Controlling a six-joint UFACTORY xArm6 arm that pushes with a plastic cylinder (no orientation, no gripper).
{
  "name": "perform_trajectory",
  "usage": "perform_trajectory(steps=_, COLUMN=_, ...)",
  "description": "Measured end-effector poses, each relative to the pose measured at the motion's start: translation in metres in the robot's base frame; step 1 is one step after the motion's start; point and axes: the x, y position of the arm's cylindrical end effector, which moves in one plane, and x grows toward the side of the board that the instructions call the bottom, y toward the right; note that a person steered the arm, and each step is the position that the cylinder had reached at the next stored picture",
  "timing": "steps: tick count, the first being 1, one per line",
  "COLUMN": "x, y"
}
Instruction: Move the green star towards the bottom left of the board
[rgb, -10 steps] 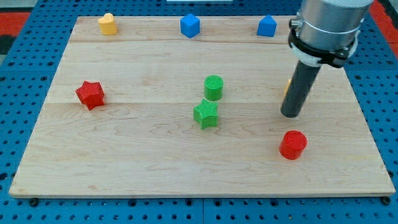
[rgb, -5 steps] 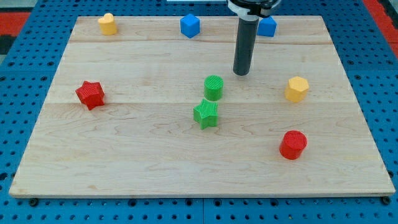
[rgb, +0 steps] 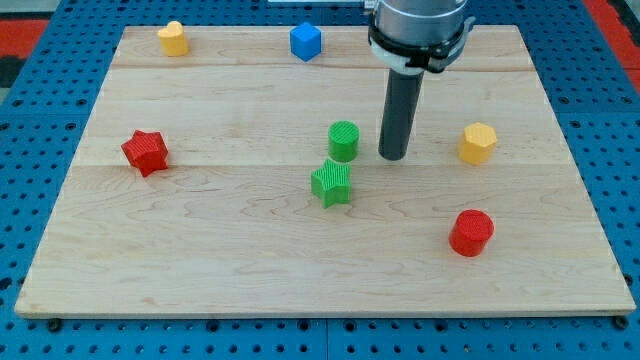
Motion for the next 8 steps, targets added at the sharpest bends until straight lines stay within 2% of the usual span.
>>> perform_trajectory(steps=3, x=0.082, y=-0.108)
perform_trajectory(steps=5, x=0.02, y=-0.129)
perform_trajectory(steps=6, x=0.023, y=-0.181)
perform_trajectory(steps=7, x=0.05, y=-0.216)
perform_trajectory(steps=8, x=0.066, y=-0.208)
